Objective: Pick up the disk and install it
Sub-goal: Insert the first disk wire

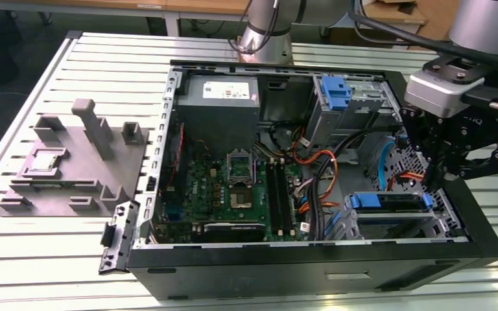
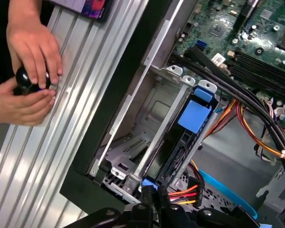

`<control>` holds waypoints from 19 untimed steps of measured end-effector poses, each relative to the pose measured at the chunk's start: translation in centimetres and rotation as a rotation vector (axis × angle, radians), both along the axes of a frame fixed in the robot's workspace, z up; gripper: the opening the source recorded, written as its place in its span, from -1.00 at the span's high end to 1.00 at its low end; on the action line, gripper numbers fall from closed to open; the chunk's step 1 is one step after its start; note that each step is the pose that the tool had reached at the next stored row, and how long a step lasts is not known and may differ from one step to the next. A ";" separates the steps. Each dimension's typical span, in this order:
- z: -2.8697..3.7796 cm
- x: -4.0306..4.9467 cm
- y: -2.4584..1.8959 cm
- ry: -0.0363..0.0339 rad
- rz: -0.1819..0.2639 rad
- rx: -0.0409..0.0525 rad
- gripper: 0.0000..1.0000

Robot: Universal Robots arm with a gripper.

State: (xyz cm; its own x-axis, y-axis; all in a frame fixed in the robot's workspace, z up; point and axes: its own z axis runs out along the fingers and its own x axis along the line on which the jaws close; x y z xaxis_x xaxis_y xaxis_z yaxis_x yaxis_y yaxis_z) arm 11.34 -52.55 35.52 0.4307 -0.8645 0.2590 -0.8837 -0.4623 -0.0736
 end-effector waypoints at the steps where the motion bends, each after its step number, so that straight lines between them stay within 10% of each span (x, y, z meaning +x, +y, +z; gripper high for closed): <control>1: -0.01 0.00 0.00 0.0000 -0.018 0.0000 0.67; 19: -0.03 -0.01 0.00 0.0002 -0.048 0.0003 0.67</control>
State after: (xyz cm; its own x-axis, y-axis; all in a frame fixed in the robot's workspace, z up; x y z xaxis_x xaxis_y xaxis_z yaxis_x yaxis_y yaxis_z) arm 11.33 -52.55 35.49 0.3890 -0.8842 0.2587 -0.9047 -0.4196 -0.0735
